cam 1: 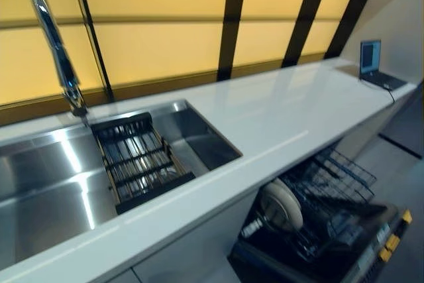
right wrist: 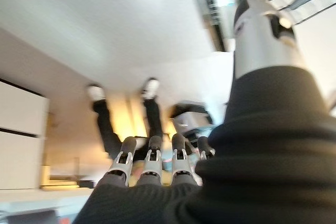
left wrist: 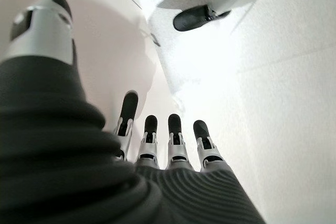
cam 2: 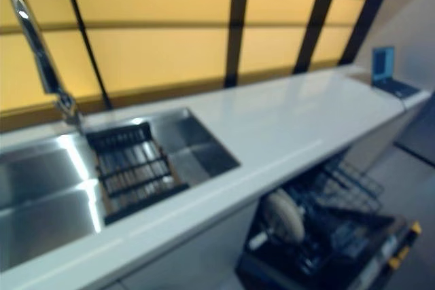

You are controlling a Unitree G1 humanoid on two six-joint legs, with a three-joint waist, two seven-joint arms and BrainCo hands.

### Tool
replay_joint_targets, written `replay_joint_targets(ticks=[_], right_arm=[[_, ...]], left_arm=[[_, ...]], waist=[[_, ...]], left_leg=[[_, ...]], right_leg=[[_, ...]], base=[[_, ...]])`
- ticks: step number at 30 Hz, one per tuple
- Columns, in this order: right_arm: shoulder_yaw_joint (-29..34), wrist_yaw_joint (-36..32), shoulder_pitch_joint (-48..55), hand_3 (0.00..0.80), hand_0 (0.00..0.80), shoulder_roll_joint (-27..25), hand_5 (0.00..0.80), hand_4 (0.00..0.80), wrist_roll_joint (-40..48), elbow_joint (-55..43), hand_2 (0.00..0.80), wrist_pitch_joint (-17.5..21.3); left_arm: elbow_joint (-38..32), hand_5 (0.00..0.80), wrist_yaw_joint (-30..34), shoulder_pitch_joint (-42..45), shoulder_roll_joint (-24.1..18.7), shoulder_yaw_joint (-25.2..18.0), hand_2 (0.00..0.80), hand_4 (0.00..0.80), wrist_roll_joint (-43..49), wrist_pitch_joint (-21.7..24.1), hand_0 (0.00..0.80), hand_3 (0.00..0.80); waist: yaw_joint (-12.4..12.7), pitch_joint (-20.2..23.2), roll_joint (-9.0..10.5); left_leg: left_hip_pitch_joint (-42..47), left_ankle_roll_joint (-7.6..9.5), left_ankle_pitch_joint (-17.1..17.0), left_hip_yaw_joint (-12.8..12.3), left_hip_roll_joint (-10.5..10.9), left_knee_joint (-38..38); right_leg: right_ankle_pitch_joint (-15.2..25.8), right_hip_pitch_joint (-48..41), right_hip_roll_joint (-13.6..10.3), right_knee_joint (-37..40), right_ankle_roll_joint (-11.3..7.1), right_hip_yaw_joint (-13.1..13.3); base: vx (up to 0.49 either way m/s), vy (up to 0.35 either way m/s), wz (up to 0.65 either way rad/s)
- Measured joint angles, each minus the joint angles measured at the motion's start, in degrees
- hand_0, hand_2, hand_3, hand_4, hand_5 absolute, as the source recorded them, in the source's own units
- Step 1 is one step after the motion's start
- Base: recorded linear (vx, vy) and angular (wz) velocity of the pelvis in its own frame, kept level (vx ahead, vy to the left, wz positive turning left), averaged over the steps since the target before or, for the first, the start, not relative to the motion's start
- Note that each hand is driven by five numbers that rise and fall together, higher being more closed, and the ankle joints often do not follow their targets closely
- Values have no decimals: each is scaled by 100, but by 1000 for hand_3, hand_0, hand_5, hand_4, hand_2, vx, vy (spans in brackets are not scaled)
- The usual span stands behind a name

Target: Take plates into dishwasher

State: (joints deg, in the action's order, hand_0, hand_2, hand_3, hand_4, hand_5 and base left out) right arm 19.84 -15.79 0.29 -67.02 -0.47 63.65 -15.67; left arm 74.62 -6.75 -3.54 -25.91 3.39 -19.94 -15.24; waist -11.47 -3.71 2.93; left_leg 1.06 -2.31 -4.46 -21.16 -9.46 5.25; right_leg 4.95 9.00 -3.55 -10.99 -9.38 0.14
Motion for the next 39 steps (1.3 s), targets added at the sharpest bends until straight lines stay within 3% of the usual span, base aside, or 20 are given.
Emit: replay_joint_targets(ticks=[4,5,6,7,8,9,10,13,15,21,24,26,28,30,31,32,33,35,37,39], right_arm=[[-78,-47,-31,0,0,324,0,0,310,-4,0,-118],[-183,-102,-127,0,0,414,0,0,378,39,0,-152],[-284,-123,-260,0,0,485,0,0,429,82,0,-172],[-493,-198,-573,0,0,620,0,0,530,238,0,-256],[-535,-289,-751,0,0,721,0,0,577,296,0,-261],[-584,-337,-806,0,0,775,0,0,588,316,0,-283],[-794,-385,-851,0,0,917,0,0,654,344,0,-345],[-1231,-419,-860,0,0,1342,0,0,920,438,0,-382],[-1265,-411,-924,0,0,1460,0,0,1117,440,0,-381],[-1225,-456,-897,0,0,1581,0,0,1181,469,0,-604],[-1231,-542,-751,0,0,1856,0,0,1122,457,0,-713],[-1217,-520,-760,0,0,1775,0,0,1117,497,0,-725],[-1158,-416,-707,0,0,1761,0,0,1124,647,0,-790],[-1141,-320,-587,0,0,1770,0,0,1141,624,0,-833],[-1148,-246,-556,0,0,1769,0,0,1146,598,0,-822],[-1146,-163,-559,0,0,1770,0,0,1172,627,0,-829],[-1147,-130,-550,0,0,1775,0,0,1219,613,0,-825],[-1130,-14,-474,0,0,1781,0,0,1484,429,0,-773],[-891,42,-411,0,0,1912,0,0,1621,465,0,-703],[-746,64,-325,0,0,1976,0,0,1870,431,0,-676]], left_arm=[[19,0,8,-161,-205,17,0,0,0,88,0,0],[39,0,9,-114,-315,60,0,0,-1,82,0,0],[82,0,7,-90,-362,96,0,0,0,82,0,0],[168,0,14,-51,-316,122,0,0,-1,68,0,0],[244,0,31,-66,-220,119,0,0,0,31,0,0],[282,0,37,-80,-200,91,0,0,1,31,0,0],[297,0,32,-86,-248,59,0,0,4,35,0,0],[279,0,-55,-284,-653,-30,0,0,-11,94,0,0],[246,0,-91,-396,-622,-59,0,0,-132,89,0,0],[194,0,-60,-127,-154,-315,0,0,-235,92,0,0],[194,0,-39,275,-288,-831,0,0,-221,92,0,0],[425,0,-22,504,-273,-1128,0,0,-220,89,0,0],[642,0,14,711,-279,-1271,0,0,-215,82,0,0],[649,0,63,891,-267,-1379,0,0,-209,107,0,0],[660,0,75,936,-299,-1396,0,0,-209,132,0,0],[674,0,81,845,-313,-1391,0,0,-211,169,0,0],[695,0,85,845,-311,-1377,0,0,-213,177,0,0],[713,0,85,718,-314,-1336,0,0,-221,200,0,0],[689,0,82,419,-315,-1327,0,0,-228,246,0,0],[482,0,75,106,-262,-1144,0,0,-331,297,0,0]], waist=[[634,170,20],[810,297,216],[895,341,285],[1105,344,335],[1152,362,263],[1155,343,274],[1244,326,196],[1301,132,415],[1414,-34,290],[1529,-266,-74],[1627,-342,-66],[1717,-452,-290],[1674,-566,-391],[1730,-647,-424],[1680,-666,-364],[1661,-719,-278],[1701,-727,-195],[1559,-700,73],[1251,-646,325],[984,-575,354]], left_leg=[[-250,2,-182,-469,-545,-183],[-346,2,-183,-345,-486,-305],[-400,-9,-175,-239,-494,-351],[-551,-193,13,281,-432,-551],[-809,-335,231,435,-129,-924],[-872,-220,249,561,-44,-927],[-939,-297,94,718,-175,-1005],[-1439,-440,165,717,-598,-1747],[-1778,-417,-47,881,-1017,-2080],[-1360,-617,-232,1016,-838,-1265],[-1122,-735,-424,1012,-773,-1189],[-1157,-726,-554,1084,-904,-1236],[-1494,-516,-740,1196,-837,-1610],[-1436,-492,-1196,1353,-722,-1424],[-1507,-589,-1808,1562,-551,-1059],[-1507,-480,-1941,1595,-394,-1072],[-1477,-579,-1783,1526,-309,-1224],[-1453,-411,-460,1161,2,-2545],[-1142,-249,156,843,234,-3093],[-625,-381,673,656,241,-3299]], right_leg=[[-483,-24,-590,-1902,-281,-96],[-407,-403,-900,-1513,-369,-70],[-533,-568,-894,-1184,-505,-43],[-636,-735,-762,-656,-471,-106],[-646,-834,-782,-280,-477,-120],[-645,-862,-780,-148,-476,-121],[-822,-881,-703,-132,-367,-202],[-1515,-797,-449,-181,90,-452],[-1616,-798,21,22,431,-538],[-1614,-671,186,-295,602,-581],[-2243,-685,234,-1015,783,-743],[-2333,-698,383,-1069,990,-672],[-2336,-742,554,-1102,1065,-547],[-2303,-853,625,-1071,1141,-490],[-2237,-836,537,-961,1220,-599],[-2171,-859,421,-857,1285,-711],[-2097,-863,320,-787,1334,-750],[-1745,-1133,48,-142,1331,-1209],[-1426,-1444,-107,436,1303,-1638],[-1280,-1497,-98,695,1298,-1942]], base=[[-319,-260,-25],[-312,-348,-36],[-290,-405,-55],[-248,-397,-54],[-345,-506,-43],[-378,-499,-11],[-391,-490,8],[-376,-367,0],[-318,-252,-2],[-194,-228,-7],[-139,-254,7],[-213,-227,17],[-253,-183,68],[-427,-153,79],[-506,-141,103],[-324,-86,84],[-377,-97,52],[-339,-52,74],[-245,22,123],[-230,75,111]])
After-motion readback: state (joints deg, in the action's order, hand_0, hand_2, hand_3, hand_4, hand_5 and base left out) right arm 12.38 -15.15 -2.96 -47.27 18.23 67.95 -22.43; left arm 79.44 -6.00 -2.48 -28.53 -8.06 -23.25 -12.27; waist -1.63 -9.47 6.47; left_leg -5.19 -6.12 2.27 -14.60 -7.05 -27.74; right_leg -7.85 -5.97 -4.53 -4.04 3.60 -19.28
